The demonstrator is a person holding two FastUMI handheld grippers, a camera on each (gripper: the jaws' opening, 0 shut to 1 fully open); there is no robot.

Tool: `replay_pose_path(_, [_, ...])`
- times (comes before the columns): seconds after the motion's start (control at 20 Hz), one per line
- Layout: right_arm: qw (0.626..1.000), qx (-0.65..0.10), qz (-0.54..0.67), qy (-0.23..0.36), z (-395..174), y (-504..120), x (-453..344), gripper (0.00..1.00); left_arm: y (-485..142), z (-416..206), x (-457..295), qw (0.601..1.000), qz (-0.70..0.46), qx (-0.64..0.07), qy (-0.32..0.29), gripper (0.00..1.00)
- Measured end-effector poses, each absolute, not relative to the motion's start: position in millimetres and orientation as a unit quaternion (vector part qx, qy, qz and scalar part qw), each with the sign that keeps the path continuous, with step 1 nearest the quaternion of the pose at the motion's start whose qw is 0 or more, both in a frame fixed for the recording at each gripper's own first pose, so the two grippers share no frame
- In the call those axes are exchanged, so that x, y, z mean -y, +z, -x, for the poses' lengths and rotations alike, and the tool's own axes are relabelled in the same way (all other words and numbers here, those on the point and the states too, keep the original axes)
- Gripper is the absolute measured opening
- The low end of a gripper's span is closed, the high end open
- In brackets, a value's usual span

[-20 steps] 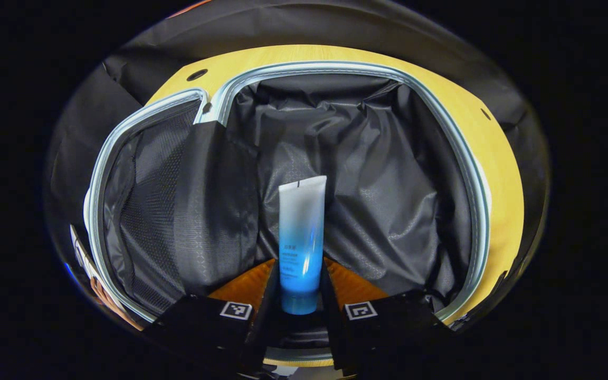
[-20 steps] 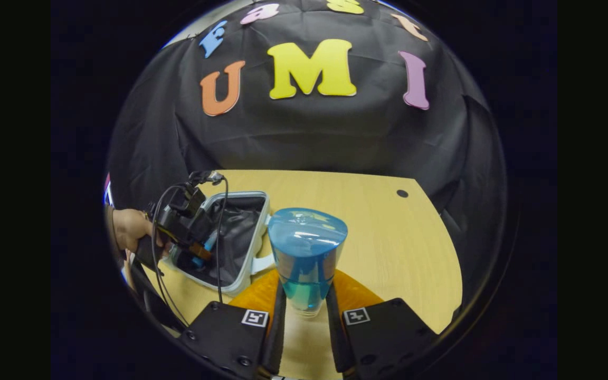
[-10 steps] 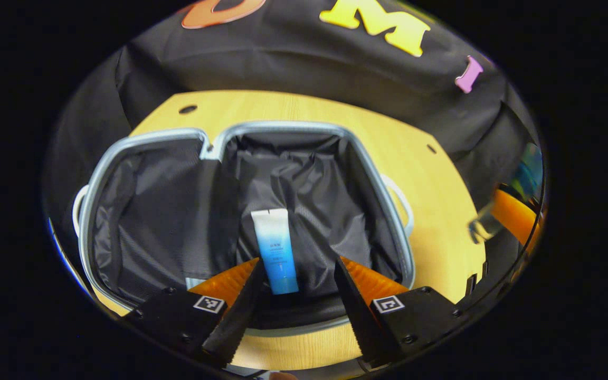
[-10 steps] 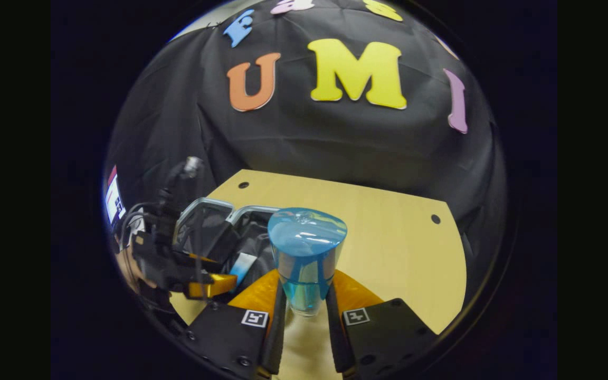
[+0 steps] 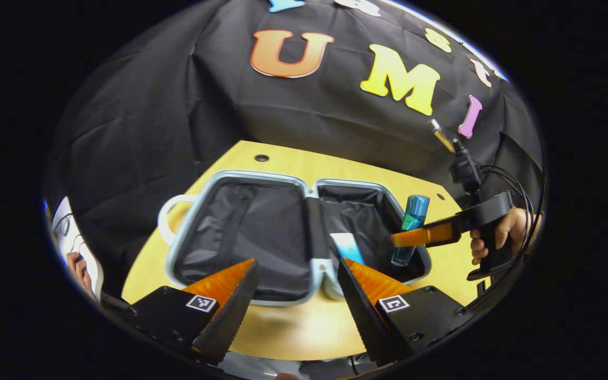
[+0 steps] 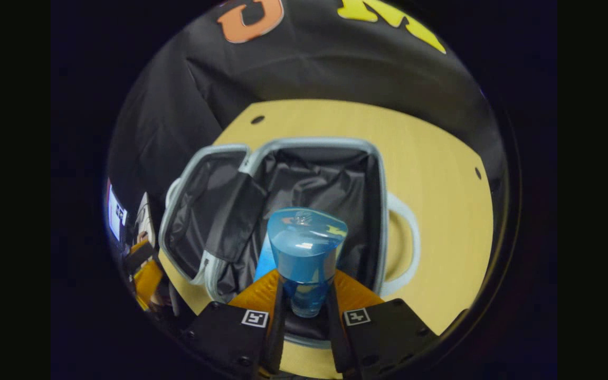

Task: First open the suitcase, pack the skin care products into it, and then close the suitcase.

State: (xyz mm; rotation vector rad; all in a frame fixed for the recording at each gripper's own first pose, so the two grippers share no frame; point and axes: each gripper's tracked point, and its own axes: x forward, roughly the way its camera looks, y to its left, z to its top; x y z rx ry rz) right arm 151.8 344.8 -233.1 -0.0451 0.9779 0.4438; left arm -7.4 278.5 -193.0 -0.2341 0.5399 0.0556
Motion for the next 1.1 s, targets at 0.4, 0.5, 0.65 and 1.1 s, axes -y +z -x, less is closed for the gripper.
replay_pose_path(0.4, [0.843,-0.518,0.029,0.144,-160,-259,-347,0.38,-239,32,-407,0.904,0.253,-0.316,0.142,0.96])
replay_pose_path(0.5, [0.844,-0.518,0.01,0.138,-162,-257,-349,0.41,-253,18,-421,0.887,0.298,-0.319,0.149,0.95])
replay_pose_path(0.65, [0.839,-0.527,-0.021,0.133,-159,-254,-353,0.45,-258,-3,-437,0.862,0.366,-0.317,0.15,0.95])
replay_pose_path(1.1, [0.859,-0.46,-0.067,0.216,-122,-184,-364,0.77,-279,-67,-448,0.784,0.551,-0.26,0.119,0.96])
